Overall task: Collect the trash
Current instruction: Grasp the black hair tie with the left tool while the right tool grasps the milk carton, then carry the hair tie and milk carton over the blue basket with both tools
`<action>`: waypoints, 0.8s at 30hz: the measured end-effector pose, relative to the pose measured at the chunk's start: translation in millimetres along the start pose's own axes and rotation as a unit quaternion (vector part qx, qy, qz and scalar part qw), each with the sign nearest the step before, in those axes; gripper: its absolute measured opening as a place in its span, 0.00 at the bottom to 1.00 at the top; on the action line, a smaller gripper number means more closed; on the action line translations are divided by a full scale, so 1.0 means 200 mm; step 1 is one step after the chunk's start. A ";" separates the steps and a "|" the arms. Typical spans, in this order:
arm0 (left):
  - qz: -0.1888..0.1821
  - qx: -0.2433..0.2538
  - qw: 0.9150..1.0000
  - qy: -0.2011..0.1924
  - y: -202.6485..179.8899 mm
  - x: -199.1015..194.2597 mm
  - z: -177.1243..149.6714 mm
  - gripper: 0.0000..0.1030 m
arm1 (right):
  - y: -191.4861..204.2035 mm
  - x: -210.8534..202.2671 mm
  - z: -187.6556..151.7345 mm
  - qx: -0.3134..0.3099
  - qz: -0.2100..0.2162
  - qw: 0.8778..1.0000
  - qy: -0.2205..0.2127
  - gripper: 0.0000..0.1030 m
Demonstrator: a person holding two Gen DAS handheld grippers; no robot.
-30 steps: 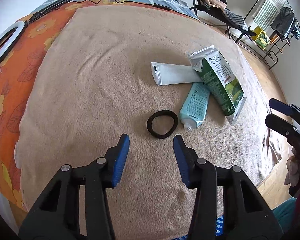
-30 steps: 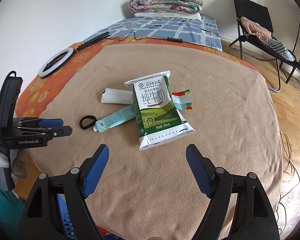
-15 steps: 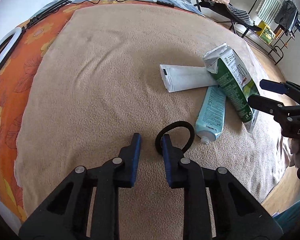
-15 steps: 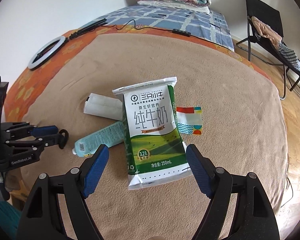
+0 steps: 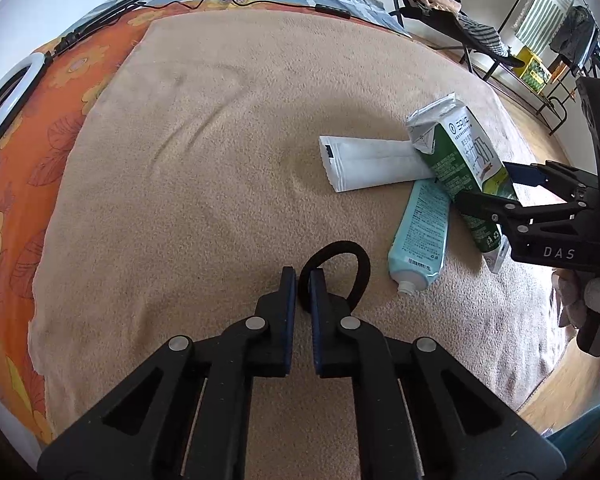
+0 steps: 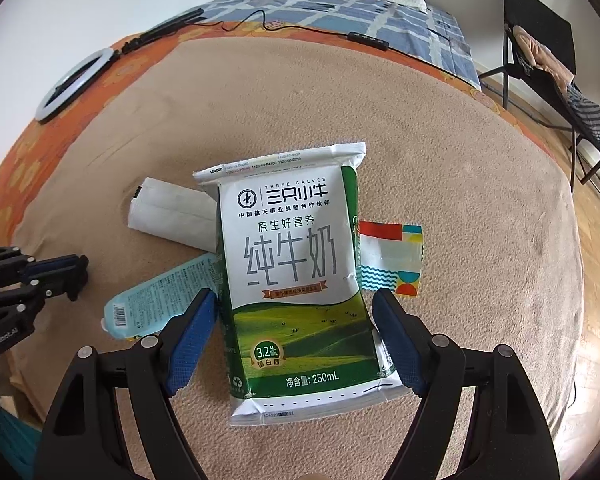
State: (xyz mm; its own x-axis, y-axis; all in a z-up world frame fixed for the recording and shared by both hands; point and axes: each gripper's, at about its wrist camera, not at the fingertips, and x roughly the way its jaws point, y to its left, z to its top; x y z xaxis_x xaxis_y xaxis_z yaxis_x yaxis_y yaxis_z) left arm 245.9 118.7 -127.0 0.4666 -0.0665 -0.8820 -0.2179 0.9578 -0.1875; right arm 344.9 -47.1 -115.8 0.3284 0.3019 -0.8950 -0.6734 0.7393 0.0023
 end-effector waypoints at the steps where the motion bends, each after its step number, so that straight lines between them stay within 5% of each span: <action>1: 0.000 0.000 1.000 -0.002 0.00 -0.01 0.00 0.05 | 0.01 0.00 0.00 -0.002 -0.003 1.000 0.000 0.77; 14: -0.015 -0.010 1.000 0.000 0.00 -0.04 0.00 0.10 | 0.03 -0.08 -0.04 -0.024 -0.026 0.999 -0.023 0.70; 21: 0.009 0.013 1.000 0.000 -0.02 0.03 -0.01 0.10 | 0.01 -0.15 -0.07 -0.018 -0.024 0.999 -0.037 0.70; 24: 0.020 0.031 0.999 -0.006 -0.06 0.02 -0.01 0.02 | 0.01 -0.19 -0.09 -0.021 -0.024 0.999 -0.041 0.70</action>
State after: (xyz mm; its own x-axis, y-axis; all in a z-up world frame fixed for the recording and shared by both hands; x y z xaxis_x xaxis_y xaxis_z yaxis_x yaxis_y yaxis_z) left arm 248.0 106.6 -130.2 0.4697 -0.0254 -0.8825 -0.1833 0.9750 -0.1257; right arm 319.4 -68.1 -90.8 0.4126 0.3156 -0.8545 -0.6816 0.7293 -0.0597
